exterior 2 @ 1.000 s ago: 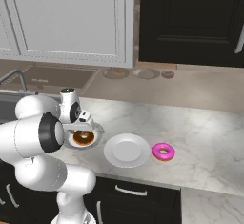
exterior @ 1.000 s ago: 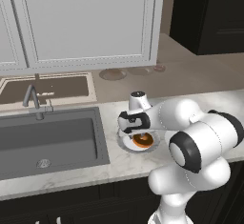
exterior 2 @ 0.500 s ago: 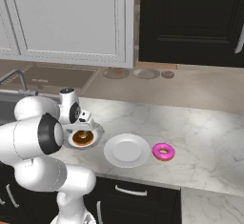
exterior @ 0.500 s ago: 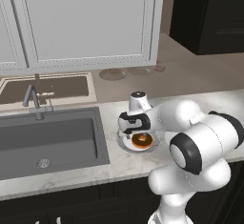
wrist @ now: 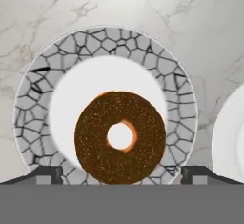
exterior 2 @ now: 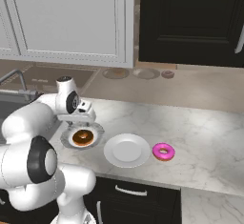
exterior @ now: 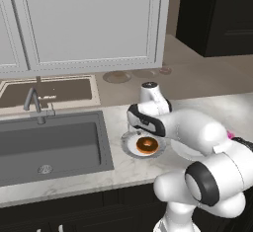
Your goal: Place the pastries on the plates.
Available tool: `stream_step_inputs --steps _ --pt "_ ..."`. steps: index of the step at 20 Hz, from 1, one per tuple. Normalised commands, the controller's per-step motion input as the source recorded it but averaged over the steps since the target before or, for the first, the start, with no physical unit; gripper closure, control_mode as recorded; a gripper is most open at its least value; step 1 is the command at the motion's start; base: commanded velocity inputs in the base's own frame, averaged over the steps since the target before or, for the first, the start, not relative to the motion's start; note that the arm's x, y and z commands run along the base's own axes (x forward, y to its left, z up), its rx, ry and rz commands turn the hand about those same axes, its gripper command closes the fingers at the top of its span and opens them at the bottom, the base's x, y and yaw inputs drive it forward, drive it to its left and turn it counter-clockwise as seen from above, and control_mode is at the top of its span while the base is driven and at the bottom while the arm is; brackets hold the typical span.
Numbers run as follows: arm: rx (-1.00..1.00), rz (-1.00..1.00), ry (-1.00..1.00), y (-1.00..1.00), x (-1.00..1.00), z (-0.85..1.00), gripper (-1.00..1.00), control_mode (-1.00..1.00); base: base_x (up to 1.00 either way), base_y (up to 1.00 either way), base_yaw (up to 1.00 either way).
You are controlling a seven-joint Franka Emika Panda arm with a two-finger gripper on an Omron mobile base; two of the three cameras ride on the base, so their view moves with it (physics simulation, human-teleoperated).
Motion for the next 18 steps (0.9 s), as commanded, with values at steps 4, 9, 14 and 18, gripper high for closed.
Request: stream_step_inputs --steps 4,9,14,18 --pt "-0.02 -0.02 0.00 -0.87 -0.03 0.17 -1.00 -1.00 0.00 0.00 0.00" --pt "0.00 0.00 -0.05 -1.00 0.00 0.00 -1.00 -1.00 0.00 0.00 0.00" --pt "0.04 0.00 -0.09 -1.00 -0.07 0.00 -1.00 -1.00 0.00 0.00 0.00" --pt "0.07 0.06 -0.06 -1.00 -0.20 0.04 -1.00 -1.00 0.00 0.00 0.00"
